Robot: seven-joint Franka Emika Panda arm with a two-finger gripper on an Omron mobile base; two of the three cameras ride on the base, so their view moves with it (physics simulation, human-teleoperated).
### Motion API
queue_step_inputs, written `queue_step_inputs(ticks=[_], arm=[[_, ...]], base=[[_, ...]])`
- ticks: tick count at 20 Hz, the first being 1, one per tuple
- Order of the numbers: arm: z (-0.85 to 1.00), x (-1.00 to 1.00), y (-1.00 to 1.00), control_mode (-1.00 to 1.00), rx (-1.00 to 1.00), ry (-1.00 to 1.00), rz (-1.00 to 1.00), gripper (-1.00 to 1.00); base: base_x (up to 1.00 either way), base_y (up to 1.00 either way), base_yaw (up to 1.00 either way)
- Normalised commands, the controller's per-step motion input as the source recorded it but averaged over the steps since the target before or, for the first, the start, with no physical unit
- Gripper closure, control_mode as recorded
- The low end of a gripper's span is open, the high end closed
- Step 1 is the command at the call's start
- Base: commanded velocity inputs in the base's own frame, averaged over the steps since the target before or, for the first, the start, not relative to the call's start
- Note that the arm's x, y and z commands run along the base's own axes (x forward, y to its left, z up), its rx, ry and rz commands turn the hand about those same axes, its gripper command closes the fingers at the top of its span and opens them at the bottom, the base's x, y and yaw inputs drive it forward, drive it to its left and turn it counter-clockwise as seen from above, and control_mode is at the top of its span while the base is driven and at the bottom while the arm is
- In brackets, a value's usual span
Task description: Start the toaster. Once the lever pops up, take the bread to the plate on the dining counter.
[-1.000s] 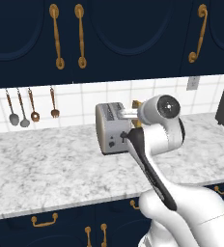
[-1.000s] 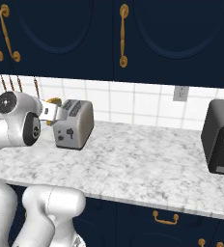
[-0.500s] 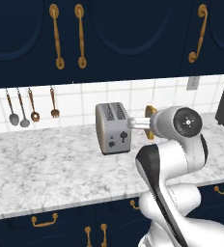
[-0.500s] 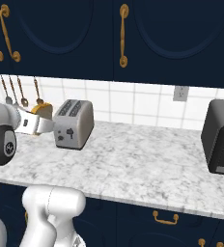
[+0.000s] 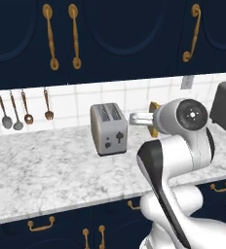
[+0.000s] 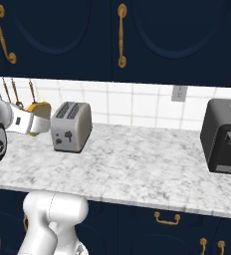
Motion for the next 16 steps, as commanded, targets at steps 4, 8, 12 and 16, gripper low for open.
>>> queue_step_inputs(ticks=[4, 8, 12, 16], arm=[[0.0, 0.0, 0.0, 1.0, 0.0, 0.0, 0.0, 1.0], [0.0, 0.0, 0.0, 1.0, 0.0, 0.0, 0.0, 1.0], [0.0, 0.0, 0.0, 1.0, 0.0, 0.0, 0.0, 1.0], [0.0, 0.0, 0.0, 1.0, 0.0, 0.0, 0.0, 1.0]], base=[[-0.65, -0.16, -0.65], [-0.51, -0.13, -0.7], [-0.35, -0.01, -0.82], [-0.22, -0.05, -0.85]])
